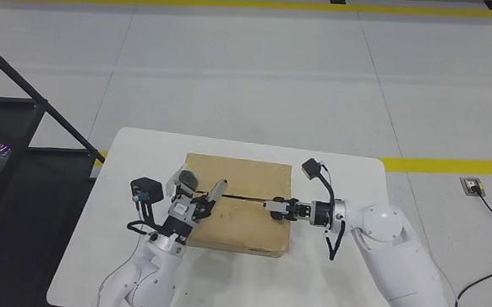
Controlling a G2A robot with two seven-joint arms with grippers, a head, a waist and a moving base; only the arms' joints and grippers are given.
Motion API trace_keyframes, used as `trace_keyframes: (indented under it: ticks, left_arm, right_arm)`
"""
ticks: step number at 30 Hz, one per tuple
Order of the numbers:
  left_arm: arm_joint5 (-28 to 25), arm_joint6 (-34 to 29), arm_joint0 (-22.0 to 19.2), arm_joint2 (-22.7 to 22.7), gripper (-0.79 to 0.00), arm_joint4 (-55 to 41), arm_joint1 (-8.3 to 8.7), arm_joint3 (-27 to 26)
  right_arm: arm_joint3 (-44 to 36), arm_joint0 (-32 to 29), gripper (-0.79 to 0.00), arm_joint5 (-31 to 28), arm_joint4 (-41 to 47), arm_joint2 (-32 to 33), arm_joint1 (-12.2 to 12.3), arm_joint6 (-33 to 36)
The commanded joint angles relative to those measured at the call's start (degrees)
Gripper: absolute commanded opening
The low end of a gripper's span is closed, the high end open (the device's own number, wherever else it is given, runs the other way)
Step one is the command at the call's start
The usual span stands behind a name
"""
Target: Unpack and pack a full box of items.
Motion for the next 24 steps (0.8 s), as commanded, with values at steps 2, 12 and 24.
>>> trace_keyframes:
  ticks: [2, 12, 24]
  left_arm:
    - [-0.32, -1.04, -0.8, 1.31, 0.0, 2.48, -0.17, 1.22]
    - [-0.04, -3.79, -3.5, 5.18, 0.0, 9.56, -0.91, 4.92]
    - [0.48, -11.46, -7.97, 7.75, 0.0, 10.97, -1.94, 9.58]
  right_arm:
    - [-0.36, -0.88, 0.0, -0.33, -0.15, 0.57, 0.32, 0.08]
    - [-0.22, -2.93, 0.0, -1.7, 0.66, 2.01, 1.15, 0.37]
    - [-1.23, -4.23, 0.0, -2.42, 0.85, 2.79, 1.89, 0.12]
